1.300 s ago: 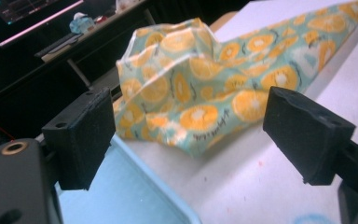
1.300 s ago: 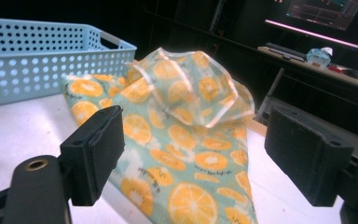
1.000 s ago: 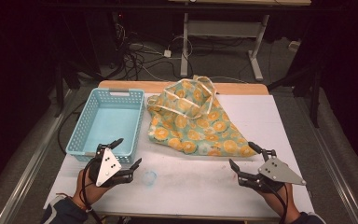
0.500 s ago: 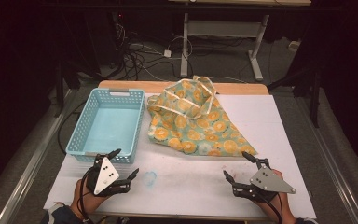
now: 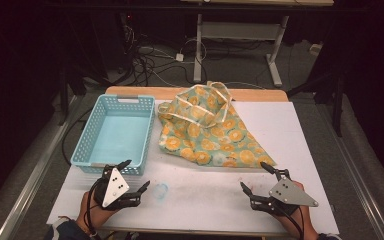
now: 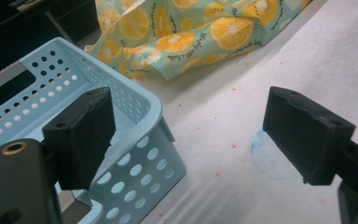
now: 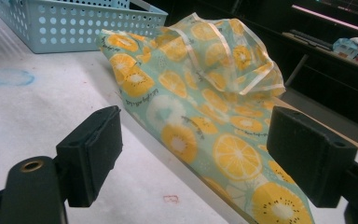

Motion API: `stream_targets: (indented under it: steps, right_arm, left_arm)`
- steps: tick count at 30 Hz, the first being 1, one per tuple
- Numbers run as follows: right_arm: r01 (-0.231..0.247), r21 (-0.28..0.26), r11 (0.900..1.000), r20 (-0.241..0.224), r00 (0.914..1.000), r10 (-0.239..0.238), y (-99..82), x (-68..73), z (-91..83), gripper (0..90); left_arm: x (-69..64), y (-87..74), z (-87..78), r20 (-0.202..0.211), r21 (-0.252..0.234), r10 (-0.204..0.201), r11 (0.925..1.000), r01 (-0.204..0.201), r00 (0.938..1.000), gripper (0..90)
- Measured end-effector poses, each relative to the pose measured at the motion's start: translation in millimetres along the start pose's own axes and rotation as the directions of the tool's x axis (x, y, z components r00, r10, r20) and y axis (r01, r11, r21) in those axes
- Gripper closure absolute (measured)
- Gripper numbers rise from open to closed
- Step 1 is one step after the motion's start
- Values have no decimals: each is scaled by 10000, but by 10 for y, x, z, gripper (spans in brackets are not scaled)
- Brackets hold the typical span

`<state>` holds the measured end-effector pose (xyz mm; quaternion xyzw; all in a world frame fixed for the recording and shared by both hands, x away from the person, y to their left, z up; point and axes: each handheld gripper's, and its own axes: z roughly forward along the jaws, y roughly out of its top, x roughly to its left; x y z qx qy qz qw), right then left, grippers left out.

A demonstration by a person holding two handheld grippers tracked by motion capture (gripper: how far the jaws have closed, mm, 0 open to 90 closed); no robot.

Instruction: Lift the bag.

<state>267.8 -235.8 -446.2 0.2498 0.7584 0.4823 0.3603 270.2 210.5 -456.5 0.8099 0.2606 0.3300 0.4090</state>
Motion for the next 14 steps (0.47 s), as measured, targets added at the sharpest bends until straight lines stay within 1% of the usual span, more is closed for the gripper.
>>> stream_targets:
  steps: [14]
  right_arm:
    - [-22, 69, 10000, -12, 10000, 23, -12, -13, 14, 179]
  left_arm:
    - [2, 18, 27, 87, -4, -13, 10000, 13, 10000, 167]
